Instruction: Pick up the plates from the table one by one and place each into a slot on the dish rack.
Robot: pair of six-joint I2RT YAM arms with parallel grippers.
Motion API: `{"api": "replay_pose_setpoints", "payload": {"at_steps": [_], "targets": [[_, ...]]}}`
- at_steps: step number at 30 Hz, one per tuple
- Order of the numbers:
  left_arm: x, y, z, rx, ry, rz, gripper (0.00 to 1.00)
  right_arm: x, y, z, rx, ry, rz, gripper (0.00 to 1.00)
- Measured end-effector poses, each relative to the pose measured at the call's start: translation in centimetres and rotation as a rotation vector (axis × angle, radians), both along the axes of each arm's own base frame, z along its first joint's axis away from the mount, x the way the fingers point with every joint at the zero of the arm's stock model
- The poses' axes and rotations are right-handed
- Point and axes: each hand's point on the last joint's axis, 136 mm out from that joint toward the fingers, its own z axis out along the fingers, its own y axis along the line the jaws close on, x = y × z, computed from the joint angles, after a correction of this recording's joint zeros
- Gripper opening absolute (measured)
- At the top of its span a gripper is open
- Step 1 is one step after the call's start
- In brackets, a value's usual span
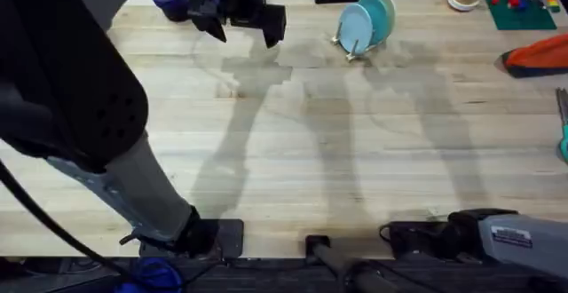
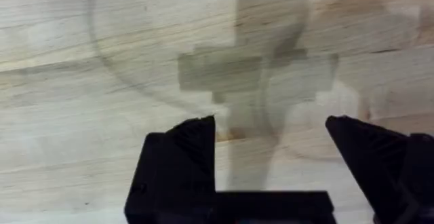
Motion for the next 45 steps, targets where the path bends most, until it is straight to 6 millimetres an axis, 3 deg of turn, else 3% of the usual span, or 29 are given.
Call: {"api": "replay_pose_setpoints", "payload": {"at_steps": [4,12,18,25,30,37,45], "targets": [[0.0,0.0,0.0,0.0,0.0,0.0,0.994,-2.5,-0.2,1.9,0.04,-0.004,-0.027,0.993],[0.0,0.0,0.0,0.0,0.0,0.0,0.994,-8.5,-0.7,7.7,0.11,-0.116,-0.057,0.993],[0.0,0.0,0.0,0.0,0.0,0.0,0.994,-13.2,-1.0,8.9,0.118,-0.124,-0.061,0.993],[0.0,0.0,0.0,0.0,0.0,0.0,0.994,-16.4,-1.2,10.9,0.132,-0.197,-0.06,0.993],[0.0,0.0,0.0,0.0,0.0,0.0,0.994,-18.4,-1.4,10.4,0.129,-0.17,-0.061,0.994],[0.0,0.0,0.0,0.0,0.0,0.0,0.993,-19.9,-1.5,7.9,0.121,-0.055,-0.067,0.994],[0.0,0.0,0.0,0.0,0.0,0.0,0.995,-21.6,-0.6,8.6,0.164,-0.075,-0.021,0.994]]}}
